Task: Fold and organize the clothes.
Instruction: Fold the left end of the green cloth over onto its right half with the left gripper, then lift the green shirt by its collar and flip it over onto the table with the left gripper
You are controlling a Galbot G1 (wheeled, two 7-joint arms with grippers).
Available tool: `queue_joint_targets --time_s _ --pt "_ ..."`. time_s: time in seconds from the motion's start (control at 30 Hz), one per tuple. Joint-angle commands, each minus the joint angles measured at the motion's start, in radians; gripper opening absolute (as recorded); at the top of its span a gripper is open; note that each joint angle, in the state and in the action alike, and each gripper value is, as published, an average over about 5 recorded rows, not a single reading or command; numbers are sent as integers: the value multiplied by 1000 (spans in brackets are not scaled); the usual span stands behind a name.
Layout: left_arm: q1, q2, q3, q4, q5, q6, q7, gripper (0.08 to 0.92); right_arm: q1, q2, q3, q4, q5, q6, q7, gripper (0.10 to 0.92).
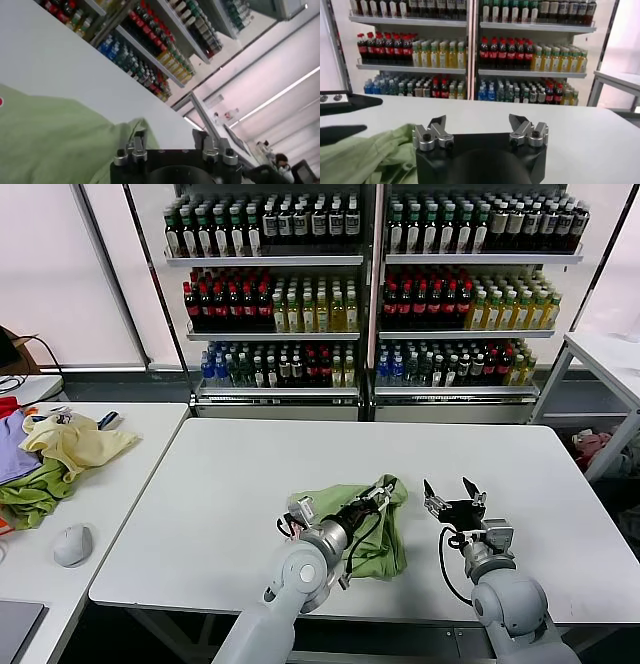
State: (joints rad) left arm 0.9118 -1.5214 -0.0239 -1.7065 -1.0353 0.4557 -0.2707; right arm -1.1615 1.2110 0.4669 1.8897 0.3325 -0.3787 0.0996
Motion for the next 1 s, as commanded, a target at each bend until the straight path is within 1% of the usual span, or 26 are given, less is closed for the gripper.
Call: queue_joint_targets --time_s 0.03,0.13,0.2,0.3,0.4,0.47,0.57,0.7,1.0 --pt "74 92 -36 -103 80 17 23 703 11 1 -6 -21 0 4 -1 823" --pt "138 136 -95 -154 185 -13 7 780 13 1 -6 -23 0 6 -2 823" --pt "184 162 -130 -189 267 -34 -7 809 14 1 -5 -23 0 8 -2 823" --pt "248 188 -178 -240 362 -53 -30 821 15 0 -4 -22 0 9 -3 823" --pt "295 193 -208 -267 433 -62 -50 822 15 0 -5 -21 -1 10 -3 823" --pt "311 189 -215 -255 491 -67 -62 823 14 0 -6 -20 -3 10 -4 823" --pt "314 182 -204 -199 576 -68 -74 823 14 2 -8 -20 -6 10 -4 823" --pt "304 165 -176 -135 611 -55 -100 823 14 7 -12 -20 -11 11 -4 823" --pt "280 126 -109 -84 685 -37 -138 823 10 7 -10 -14 -13 14 -6 823"
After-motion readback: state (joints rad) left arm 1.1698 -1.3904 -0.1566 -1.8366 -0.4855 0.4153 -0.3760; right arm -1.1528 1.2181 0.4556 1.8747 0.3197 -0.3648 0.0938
